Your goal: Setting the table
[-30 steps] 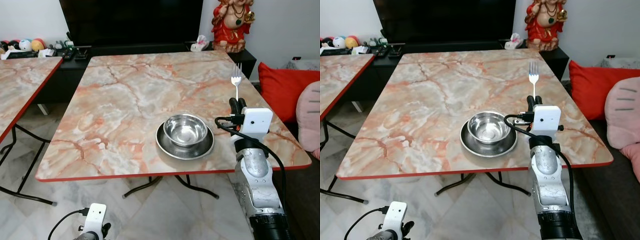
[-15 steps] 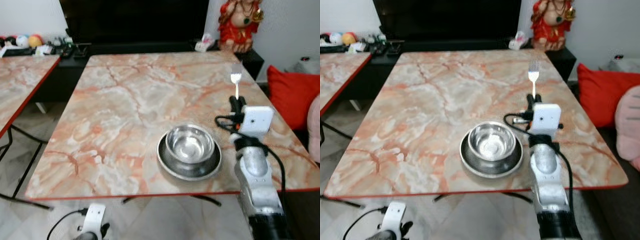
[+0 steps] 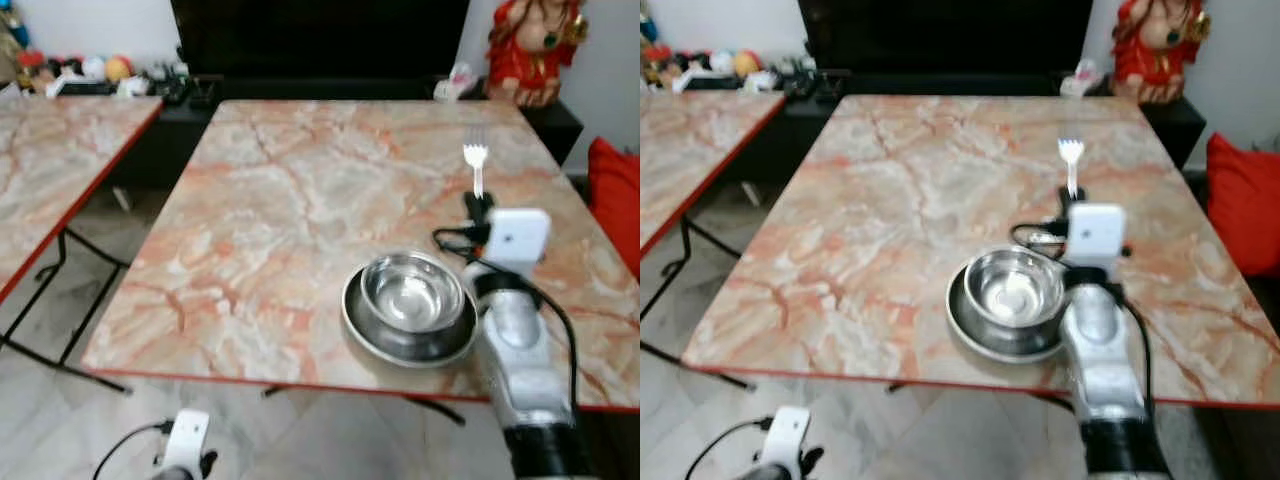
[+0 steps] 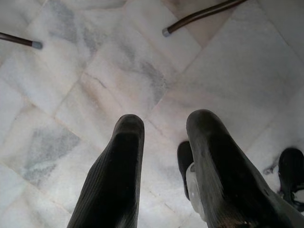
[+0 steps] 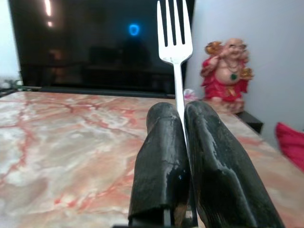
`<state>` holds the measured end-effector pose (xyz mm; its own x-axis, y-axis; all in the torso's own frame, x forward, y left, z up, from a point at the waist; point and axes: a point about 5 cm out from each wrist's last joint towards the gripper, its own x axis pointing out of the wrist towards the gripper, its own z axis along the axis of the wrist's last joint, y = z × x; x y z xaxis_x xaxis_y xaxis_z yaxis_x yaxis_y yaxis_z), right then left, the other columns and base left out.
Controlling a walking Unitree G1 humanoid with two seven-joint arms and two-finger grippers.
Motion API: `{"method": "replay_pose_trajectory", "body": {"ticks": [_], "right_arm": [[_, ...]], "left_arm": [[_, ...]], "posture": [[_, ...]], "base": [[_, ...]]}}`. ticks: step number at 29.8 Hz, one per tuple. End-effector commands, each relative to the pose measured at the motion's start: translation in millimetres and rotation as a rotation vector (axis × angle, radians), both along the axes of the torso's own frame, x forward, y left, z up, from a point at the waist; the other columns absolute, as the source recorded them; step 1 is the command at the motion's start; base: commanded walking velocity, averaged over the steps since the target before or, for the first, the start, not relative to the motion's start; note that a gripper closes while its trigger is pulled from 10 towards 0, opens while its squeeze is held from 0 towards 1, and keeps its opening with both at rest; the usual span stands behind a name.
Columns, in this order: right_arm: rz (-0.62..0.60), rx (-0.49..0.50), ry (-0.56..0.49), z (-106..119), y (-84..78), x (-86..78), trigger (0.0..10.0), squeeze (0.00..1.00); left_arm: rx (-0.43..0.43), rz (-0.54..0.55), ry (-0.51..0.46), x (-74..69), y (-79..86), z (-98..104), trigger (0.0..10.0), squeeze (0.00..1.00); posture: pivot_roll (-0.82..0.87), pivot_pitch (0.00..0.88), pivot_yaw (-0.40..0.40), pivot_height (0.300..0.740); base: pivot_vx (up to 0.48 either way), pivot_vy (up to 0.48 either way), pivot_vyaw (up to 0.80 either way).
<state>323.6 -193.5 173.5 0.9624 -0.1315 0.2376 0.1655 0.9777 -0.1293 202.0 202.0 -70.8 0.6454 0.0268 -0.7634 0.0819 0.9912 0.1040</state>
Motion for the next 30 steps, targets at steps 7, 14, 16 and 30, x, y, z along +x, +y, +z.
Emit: {"method": "replay_pose_trajectory", "body": {"ticks": [7,14,16,30], "right_arm": [[-0.101,0.054,0.111,-1.1,-21.0,12.7,10.0,0.0],[-0.124,0.148,0.408,-28.3,-44.5,28.9,10.0,0.0],[-0.1,0.138,0.477,-35.1,-45.0,30.3,10.0,0.0],[-0.112,0.206,0.651,-64.2,-50.0,21.1,10.0,0.0]], "left_arm": [[0.011,-0.008,0.021,-2.4,3.2,-1.2,10.0,0.0],[0.006,-0.015,0.022,-0.6,2.4,-0.4,10.0,0.0],[0.006,-0.015,0.021,-0.1,2.6,-0.1,10.0,0.0],[0.004,-0.013,0.043,-5.0,4.3,-2.6,10.0,0.0]], "posture": [[-0.05,0.001,0.044,0.74],[-0.05,0.003,0.048,0.74],[-0.05,0.004,0.049,0.74],[-0.05,0.006,0.055,0.74]], "base": [[0.0,0.0,0.0],[0.0,0.0,0.0],[0.0,0.0,0.0],[0.0,0.0,0.0]]}}
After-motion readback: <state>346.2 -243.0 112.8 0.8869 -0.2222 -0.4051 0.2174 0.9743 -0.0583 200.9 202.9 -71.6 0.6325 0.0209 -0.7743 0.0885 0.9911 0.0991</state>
